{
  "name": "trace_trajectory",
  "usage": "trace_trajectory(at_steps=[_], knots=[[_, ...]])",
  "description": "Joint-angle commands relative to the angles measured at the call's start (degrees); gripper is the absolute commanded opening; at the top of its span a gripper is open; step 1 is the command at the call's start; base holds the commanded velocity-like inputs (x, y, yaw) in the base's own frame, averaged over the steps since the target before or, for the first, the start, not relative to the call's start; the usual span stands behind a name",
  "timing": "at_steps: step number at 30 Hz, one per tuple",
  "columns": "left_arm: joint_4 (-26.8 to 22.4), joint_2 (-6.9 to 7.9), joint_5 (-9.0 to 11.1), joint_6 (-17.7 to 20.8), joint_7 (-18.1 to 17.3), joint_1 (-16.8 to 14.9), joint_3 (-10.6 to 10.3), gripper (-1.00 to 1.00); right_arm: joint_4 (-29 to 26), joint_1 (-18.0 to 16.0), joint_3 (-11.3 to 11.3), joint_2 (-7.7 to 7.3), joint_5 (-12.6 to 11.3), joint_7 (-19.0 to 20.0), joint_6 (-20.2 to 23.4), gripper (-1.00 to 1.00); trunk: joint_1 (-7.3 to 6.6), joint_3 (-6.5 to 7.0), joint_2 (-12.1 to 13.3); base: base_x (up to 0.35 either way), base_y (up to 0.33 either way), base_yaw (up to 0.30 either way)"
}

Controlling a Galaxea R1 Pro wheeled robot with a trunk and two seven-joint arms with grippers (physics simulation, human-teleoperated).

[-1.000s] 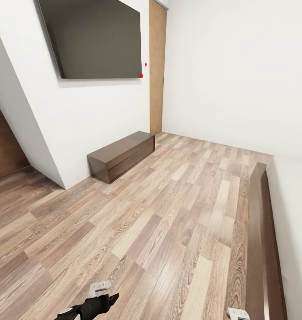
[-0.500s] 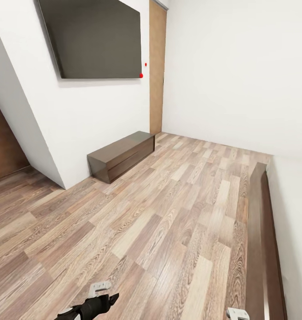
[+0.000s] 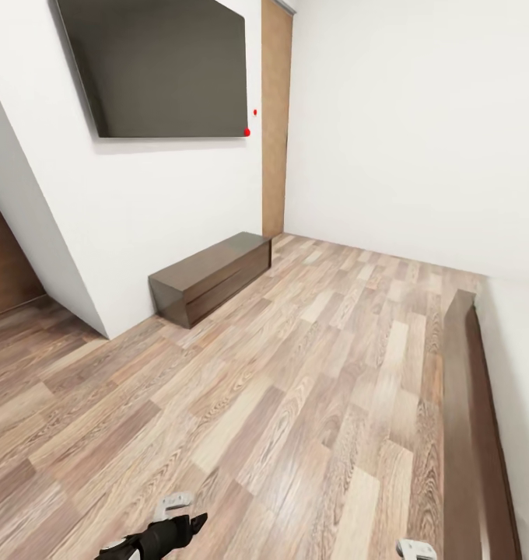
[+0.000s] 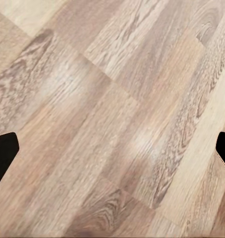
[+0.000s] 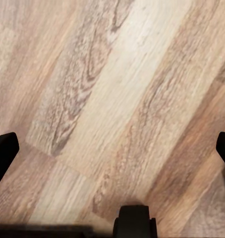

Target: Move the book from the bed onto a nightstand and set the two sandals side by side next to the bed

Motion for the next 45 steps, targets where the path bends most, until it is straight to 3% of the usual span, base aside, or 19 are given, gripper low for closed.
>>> trace_trajectory(at_steps=[1,12,32,45], knots=[[0.0,0.0,-0.6,-0.2,-0.2,0.0,0.5,1.0,-0.1,0.0,-0.5,0.0,0.6,0.3,0.2,1.0,0.03,-0.05,0.0,0.327,0.0,0.0],[0.0,0.0,-0.6,-0.2,-0.2,0.0,0.4,1.0,-0.1,0.0,-0.5,0.0,0.6,0.3,0.2,1.0,0.03,-0.05,0.0,0.328,0.0,-0.038],[0.0,0.07,-0.6,-0.2,-0.2,0.0,0.5,1.0,-0.1,0.0,-0.5,0.0,0.7,0.3,0.2,1.0,0.03,-0.05,0.0,0.328,0.009,-0.265],[0.0,0.24,-0.6,-0.2,-0.2,0.0,0.5,1.0,-0.1,0.0,-0.5,-0.02,0.6,0.2,0.2,1.0,0.03,-0.05,0.0,0.287,0.158,-0.02]])
